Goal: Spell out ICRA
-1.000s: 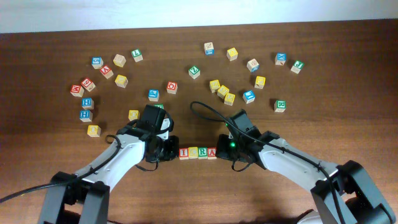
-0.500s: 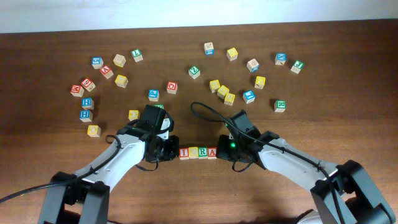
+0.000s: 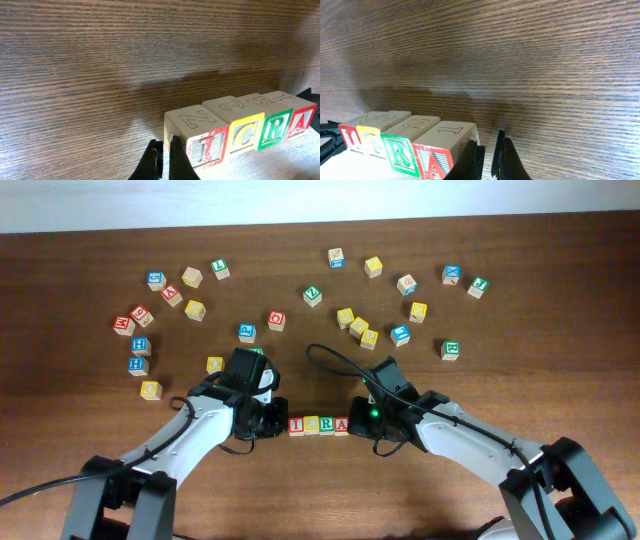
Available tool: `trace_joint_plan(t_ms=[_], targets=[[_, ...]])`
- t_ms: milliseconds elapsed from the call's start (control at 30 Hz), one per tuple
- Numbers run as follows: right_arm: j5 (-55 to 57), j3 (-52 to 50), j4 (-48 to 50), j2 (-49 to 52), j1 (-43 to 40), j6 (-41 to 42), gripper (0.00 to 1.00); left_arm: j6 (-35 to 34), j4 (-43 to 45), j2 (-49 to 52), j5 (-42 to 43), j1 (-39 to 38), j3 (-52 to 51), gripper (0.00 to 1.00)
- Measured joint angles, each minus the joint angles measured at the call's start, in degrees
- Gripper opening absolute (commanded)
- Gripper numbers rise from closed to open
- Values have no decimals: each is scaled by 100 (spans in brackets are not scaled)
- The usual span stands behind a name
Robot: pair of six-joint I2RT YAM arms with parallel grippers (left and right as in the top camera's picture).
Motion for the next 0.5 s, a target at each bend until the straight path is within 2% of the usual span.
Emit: trace_joint_plan(t_ms=[100, 233, 367, 433, 500], targets=[[48, 0, -109, 0, 2, 0, 4, 2, -79, 0, -107, 0, 0, 3], [247, 13, -415, -2, 2, -2, 4, -164, -350, 0, -656, 0, 0, 3], [341, 245, -1405, 4, 2, -24, 4, -271, -354, 0, -885, 0, 0, 1], [302, 479, -1956, 31, 2, -55, 4, -291, -358, 0, -918, 0, 0, 6], [188, 669, -2011, 31, 2, -184, 4, -321, -376, 0, -929, 0, 0, 6]])
